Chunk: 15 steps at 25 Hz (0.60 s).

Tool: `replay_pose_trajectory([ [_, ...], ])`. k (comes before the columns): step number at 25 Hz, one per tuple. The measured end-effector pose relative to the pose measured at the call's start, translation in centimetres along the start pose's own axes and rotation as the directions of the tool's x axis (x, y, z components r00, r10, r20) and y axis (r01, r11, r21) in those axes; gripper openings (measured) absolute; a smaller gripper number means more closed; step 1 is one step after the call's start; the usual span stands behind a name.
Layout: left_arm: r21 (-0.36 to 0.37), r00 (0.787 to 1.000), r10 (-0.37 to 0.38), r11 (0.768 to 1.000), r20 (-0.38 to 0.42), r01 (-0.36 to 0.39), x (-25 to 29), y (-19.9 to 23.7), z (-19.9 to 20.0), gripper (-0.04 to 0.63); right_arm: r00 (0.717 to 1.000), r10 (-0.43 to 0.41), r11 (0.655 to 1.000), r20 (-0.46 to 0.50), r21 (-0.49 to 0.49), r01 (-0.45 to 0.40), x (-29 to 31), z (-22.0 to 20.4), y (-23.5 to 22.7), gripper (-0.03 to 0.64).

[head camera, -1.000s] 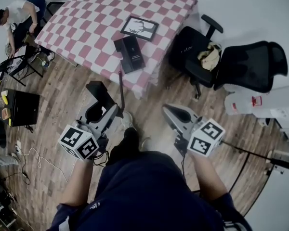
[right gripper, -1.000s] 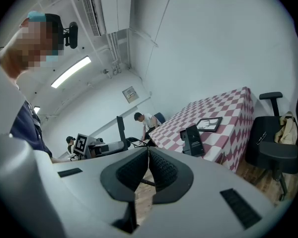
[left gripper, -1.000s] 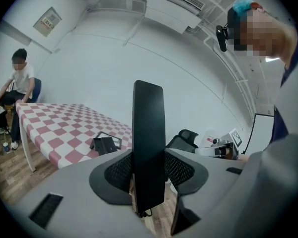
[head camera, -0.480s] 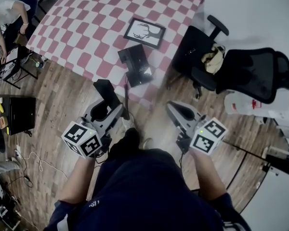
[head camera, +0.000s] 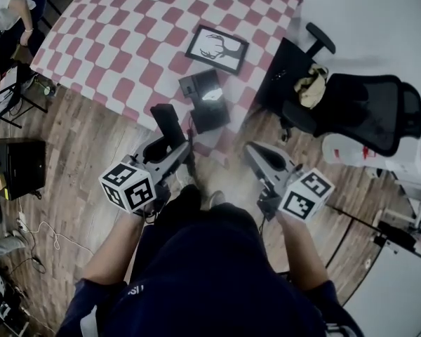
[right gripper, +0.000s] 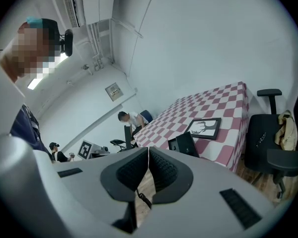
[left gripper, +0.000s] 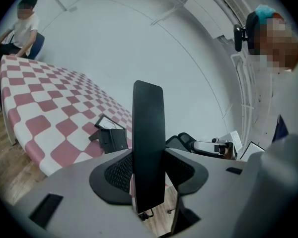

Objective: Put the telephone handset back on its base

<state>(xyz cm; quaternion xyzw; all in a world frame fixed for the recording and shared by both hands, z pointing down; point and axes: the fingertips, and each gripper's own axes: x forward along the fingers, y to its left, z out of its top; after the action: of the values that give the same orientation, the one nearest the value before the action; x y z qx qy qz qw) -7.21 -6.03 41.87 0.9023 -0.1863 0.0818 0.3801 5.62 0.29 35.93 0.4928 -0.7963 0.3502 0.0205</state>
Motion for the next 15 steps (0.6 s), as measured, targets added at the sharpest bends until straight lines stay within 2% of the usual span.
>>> replay_pose_trajectory([
  [9, -0.092, 0.997, 0.051, 0.994, -0.050, -0.055, 1.9, 3.2, -1.4, 0.216, 0.999, 0.013, 1.000, -0.052, 0.023, -0.012, 1.7, -0.4, -1.2, 0.018],
  [15, -0.152, 0.993, 0.102, 0.982, -0.053, -0.109, 3.7, 4.6, -2.0, 0.216, 0.993, 0.065, 0.997, -0.097, 0.047, -0.060, 2.8, -0.6, -3.1, 0.018],
])
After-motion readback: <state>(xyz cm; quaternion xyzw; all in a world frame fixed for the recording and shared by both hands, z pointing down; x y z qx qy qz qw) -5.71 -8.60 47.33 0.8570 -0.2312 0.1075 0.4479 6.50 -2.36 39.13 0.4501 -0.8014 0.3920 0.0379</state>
